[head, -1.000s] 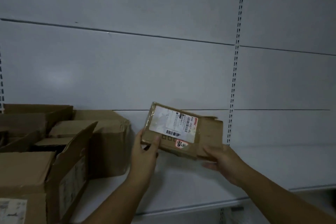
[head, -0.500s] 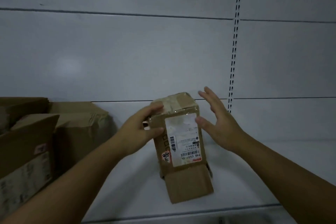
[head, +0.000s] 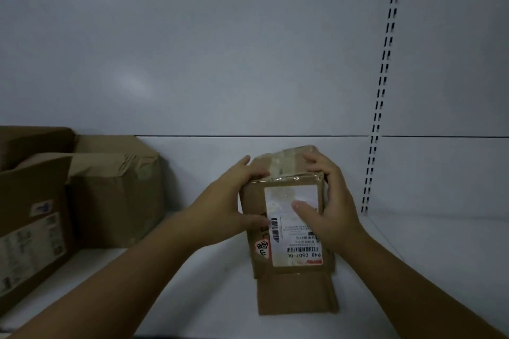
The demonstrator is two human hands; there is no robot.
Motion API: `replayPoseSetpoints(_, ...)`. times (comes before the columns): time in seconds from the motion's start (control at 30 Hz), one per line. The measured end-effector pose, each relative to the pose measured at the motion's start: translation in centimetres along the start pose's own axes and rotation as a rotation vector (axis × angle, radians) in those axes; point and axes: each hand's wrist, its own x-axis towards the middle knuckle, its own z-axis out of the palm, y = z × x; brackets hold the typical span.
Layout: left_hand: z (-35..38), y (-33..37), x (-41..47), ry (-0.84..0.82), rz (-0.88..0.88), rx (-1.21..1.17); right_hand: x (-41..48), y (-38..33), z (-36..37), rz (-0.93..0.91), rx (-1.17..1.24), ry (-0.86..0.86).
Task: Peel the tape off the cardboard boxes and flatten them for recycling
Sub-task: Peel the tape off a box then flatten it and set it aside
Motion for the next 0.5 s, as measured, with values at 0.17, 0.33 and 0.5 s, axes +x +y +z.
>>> replayPoseSetpoints(0.17,1.6,-1.5,0.6,0.126,0.047,-0.127,-1.2,1.0,0.0,0.027,0.091,0.066)
replayPoseSetpoints(0.33,3.7,-1.8,1.9,0.299,0.151,-0.324,-1.5,1.8,-1.1,0.061,0.152,0.079)
replayPoseSetpoints(0.5,5.2,-1.7,2.2,0.462,0.225,-0.448,-1.5,2.0,-1.0,0.106,0.245,0.036)
